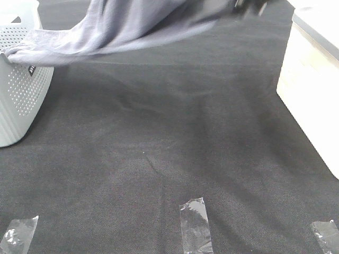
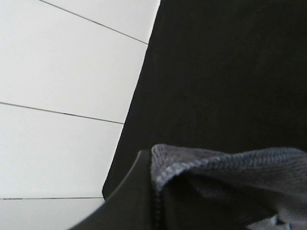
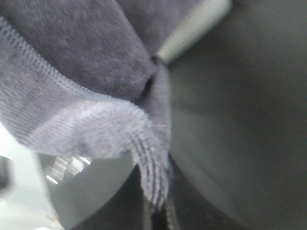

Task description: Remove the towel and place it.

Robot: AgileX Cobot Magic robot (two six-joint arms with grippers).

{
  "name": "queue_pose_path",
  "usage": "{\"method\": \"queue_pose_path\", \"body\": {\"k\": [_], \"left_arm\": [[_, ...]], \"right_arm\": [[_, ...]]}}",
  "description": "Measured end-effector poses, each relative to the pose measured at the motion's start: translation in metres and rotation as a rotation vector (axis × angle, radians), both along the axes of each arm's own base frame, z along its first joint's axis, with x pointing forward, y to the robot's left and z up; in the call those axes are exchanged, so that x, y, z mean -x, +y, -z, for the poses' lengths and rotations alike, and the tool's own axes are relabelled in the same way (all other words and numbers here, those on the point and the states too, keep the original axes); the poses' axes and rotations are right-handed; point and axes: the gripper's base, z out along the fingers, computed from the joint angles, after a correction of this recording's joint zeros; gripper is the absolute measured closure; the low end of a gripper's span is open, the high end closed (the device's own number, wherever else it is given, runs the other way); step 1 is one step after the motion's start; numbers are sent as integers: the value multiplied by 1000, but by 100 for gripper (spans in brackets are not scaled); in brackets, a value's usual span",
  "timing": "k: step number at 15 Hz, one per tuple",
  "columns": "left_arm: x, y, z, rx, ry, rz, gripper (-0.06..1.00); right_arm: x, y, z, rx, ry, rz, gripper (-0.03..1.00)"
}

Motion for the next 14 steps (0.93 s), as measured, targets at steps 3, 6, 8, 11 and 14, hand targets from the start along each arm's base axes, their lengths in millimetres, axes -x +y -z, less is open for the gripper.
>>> {"method": "queue_pose_path", "body": {"k": [3,6,8,11,14], "left_arm": [[-21,21,-4,71,-38,-66,94],[-41,40,-15,206,-126,-100,94],[-54,53,-19,267,-175,-121,94],[-65,64,-24,307,-242,-118,94],[-76,71,-29,345,-337,-85,94]], "right_arm": [[-7,-19,-61,212,-96,152,95],[-15,-26,-114,229,-285,230,95],[-26,-25,-132,214,-383,268,95],[-45,-25,-145,170,-525,346,95],[-58,-28,-154,137,-661,431,95]]}}
